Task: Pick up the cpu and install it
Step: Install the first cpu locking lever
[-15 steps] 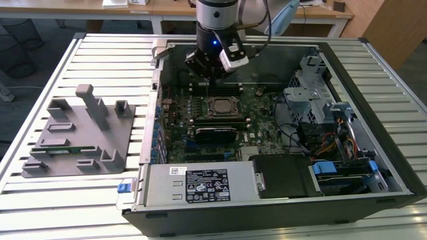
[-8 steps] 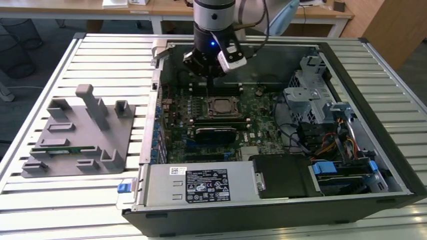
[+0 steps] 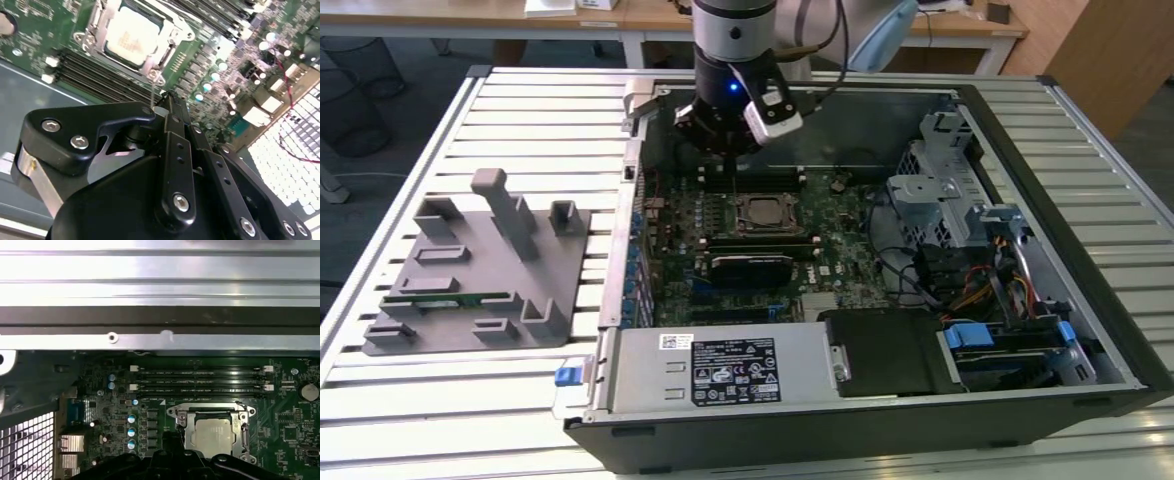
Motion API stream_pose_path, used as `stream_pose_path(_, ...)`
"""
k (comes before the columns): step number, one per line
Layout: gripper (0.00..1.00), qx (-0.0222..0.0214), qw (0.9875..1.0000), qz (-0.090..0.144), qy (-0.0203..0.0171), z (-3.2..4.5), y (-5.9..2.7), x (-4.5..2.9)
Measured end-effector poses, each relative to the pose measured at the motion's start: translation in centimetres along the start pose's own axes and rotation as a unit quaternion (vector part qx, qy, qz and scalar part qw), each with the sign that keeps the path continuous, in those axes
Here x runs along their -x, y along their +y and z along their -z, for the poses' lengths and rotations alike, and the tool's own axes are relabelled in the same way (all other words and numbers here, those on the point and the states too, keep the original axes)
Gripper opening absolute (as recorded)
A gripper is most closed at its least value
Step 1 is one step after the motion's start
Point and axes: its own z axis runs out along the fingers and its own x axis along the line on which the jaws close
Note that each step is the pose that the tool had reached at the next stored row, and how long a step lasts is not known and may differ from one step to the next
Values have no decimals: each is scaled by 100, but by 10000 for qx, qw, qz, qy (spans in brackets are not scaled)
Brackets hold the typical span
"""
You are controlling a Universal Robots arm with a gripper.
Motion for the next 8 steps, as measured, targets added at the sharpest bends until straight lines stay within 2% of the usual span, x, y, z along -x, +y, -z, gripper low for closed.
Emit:
stream_pose_path(3,11,0,10000,20,2,0,-1,-73)
stream_pose_path(8,11,0,10000,32,2,-6,62,-80)
